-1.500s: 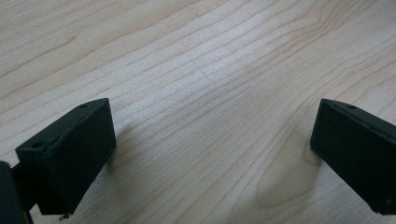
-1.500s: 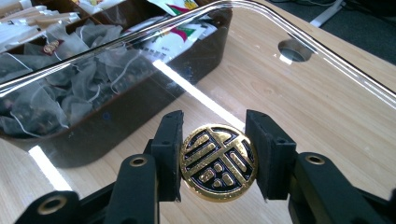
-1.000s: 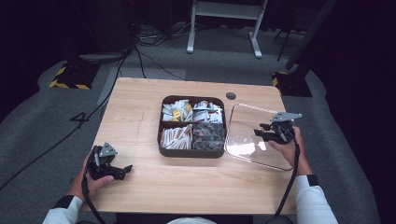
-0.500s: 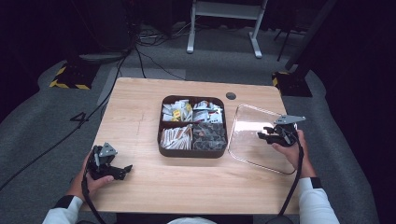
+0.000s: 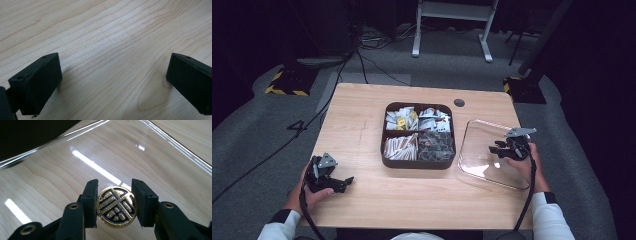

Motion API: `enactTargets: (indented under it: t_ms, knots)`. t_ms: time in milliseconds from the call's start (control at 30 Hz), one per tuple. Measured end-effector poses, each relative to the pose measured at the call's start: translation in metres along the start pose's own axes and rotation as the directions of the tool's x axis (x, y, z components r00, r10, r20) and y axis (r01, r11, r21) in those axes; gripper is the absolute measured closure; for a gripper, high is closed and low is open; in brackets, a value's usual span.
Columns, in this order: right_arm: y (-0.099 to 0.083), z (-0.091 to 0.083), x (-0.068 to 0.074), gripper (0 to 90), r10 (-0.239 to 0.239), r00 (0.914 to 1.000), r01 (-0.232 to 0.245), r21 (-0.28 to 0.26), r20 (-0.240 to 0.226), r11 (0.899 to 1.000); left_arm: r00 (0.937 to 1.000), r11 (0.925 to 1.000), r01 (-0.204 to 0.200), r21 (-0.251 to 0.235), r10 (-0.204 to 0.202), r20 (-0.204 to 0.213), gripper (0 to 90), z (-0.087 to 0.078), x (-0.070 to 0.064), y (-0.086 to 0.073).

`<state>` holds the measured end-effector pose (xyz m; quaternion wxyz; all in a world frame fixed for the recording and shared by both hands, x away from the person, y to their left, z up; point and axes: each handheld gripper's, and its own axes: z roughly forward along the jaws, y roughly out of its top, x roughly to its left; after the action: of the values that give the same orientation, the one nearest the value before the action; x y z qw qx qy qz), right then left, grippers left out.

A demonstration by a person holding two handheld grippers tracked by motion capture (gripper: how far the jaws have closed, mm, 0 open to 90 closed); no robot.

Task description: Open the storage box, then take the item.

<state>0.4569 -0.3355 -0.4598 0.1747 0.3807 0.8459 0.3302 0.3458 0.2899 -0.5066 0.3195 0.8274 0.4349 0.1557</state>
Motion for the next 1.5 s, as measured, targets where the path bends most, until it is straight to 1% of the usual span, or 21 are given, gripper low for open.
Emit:
enactTargets:
  t_ms: [233,300,400,433,467,500,533,633,700,767,800,867,1100,1367,1500]
  knots:
    - [-0.01,0.014,-0.002,58.5,0.008,1.0,-0.008,0.042,0.001,0.999,1.0,1.0,0.0,0.0,0.0,0.0,0.5,0.0,0.0,0.0]
    - [-0.011,0.017,-0.003,58.5,0.011,0.9999,-0.011,0.047,0.0,0.999,1.0,1.0,0.0,0.0,0.0,0.0,0.4,0.0,0.0,0.0]
    - [-0.012,0.021,-0.004,58.1,0.029,0.9996,-0.029,0.048,-0.002,0.998,1.0,1.0,0.0,0.0,0.0,0.0,0.4,0.0,0.0,0.0]
    - [-0.012,0.021,-0.004,55.8,0.038,0.9993,-0.038,0.04,0.002,0.998,1.0,1.0,0.0,0.0,0.0,0.0,0.5,0.0,0.0,0.0]
    - [-0.012,0.021,-0.005,51.2,0.055,0.9985,-0.055,0.012,-0.002,0.998,1.0,1.0,0.0,0.0,0.0,0.0,0.5,0.0,0.0,0.0]
    - [-0.011,0.018,-0.007,47.0,0.086,0.9962,-0.086,-0.024,-0.017,0.996,1.0,1.0,0.0,0.0,0.0,0.001,0.5,0.0,0.0,0.0]
    - [-0.009,0.015,-0.008,44.7,0.103,0.9946,-0.103,-0.047,-0.018,0.994,1.0,1.0,0.0,0.0,0.0,0.0,0.4,0.0,0.0,0.0]
    - [-0.007,0.013,-0.008,39.7,0.094,0.9956,-0.094,-0.039,-0.01,0.995,1.0,1.0,-0.001,0.0,0.001,0.001,0.4,0.0,0.0,0.0]
    - [-0.007,0.013,-0.008,35.7,0.103,0.9946,-0.103,-0.04,-0.013,0.994,1.0,1.0,0.0,0.002,0.0,0.002,0.4,0.0,0.0,0.0]
    - [-0.007,0.013,-0.008,30.7,0.099,0.9951,-0.099,-0.038,0.0,0.994,1.0,1.0,0.0,0.002,0.0,0.002,0.4,0.0,0.0,0.0]
    - [-0.006,0.013,-0.007,30.4,0.103,0.9947,-0.103,-0.038,0.006,0.994,1.0,1.0,-0.001,0.002,0.001,0.002,0.4,0.0,0.0,0.0]
    - [-0.004,0.012,-0.006,28.8,0.093,0.9956,-0.092,-0.053,0.013,0.994,1.0,1.0,-0.001,0.002,0.001,0.002,0.5,0.0,0.0,0.0]
    - [0.004,0.006,0.002,27.8,0.072,0.9973,-0.071,-0.076,0.014,0.995,1.0,1.0,-0.001,0.002,0.001,0.002,0.4,0.0,0.0,0.0]
    - [0.013,0.004,0.011,28.5,0.042,0.9991,-0.043,-0.092,-0.008,0.995,1.0,1.0,0.0,0.002,0.0,0.002,0.5,0.0,0.0,0.0]
    - [0.021,0.001,0.016,28.8,0.021,0.9997,-0.022,-0.104,-0.012,0.994,1.0,1.0,0.0,0.002,0.0,0.002,0.4,0.0,0.0,0.0]
